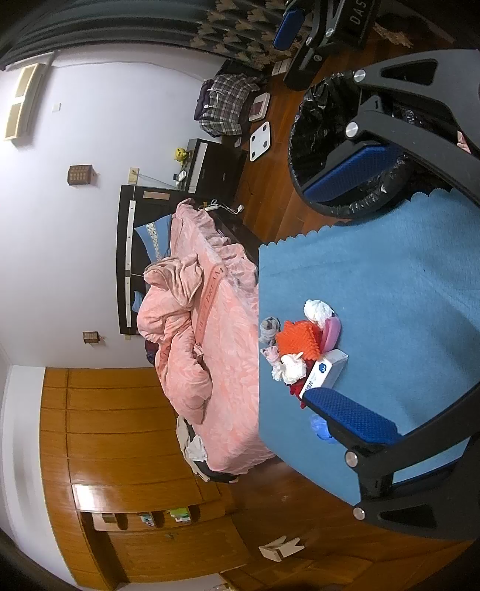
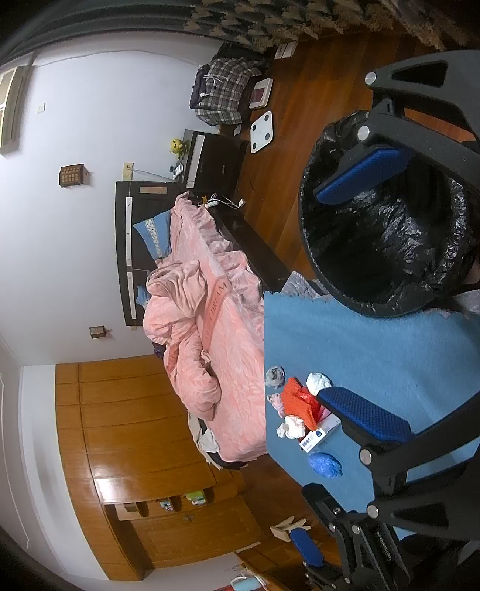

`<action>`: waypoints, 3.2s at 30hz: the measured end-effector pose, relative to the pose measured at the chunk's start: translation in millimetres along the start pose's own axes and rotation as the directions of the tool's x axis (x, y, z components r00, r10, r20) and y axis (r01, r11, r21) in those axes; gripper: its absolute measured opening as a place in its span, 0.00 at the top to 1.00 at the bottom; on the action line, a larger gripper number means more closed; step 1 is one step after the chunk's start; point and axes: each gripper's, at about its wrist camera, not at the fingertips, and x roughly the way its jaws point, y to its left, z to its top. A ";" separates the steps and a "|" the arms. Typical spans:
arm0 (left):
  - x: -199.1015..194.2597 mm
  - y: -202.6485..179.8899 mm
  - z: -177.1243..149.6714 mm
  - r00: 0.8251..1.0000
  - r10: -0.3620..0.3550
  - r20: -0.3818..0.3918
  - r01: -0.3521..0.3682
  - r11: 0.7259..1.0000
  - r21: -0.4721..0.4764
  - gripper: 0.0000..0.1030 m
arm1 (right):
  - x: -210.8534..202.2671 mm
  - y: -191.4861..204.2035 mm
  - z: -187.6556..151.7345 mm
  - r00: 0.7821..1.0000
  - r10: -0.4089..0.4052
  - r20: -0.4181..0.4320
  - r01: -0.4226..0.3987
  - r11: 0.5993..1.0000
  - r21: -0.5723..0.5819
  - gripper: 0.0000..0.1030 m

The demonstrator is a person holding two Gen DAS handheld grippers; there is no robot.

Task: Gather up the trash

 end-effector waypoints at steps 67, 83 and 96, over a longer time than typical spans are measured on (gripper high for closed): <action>226.6 233.8 -93.6 0.944 0.209 -0.256 -0.252 0.956 -0.150 0.57 | 299.8 156.6 -65.3 0.926 0.222 -0.304 -0.257 0.963 -0.080 0.63; 135.5 145.5 -67.1 0.991 0.104 -0.081 -0.113 0.987 -0.113 0.58 | 221.2 89.5 -58.2 0.957 0.193 -0.218 -0.205 0.978 -0.033 0.63; 144.3 1.4 -39.2 0.967 -0.246 -0.061 0.244 0.969 -0.038 0.58 | 156.2 -30.4 -54.1 0.987 -0.001 -0.158 0.009 0.999 0.053 0.63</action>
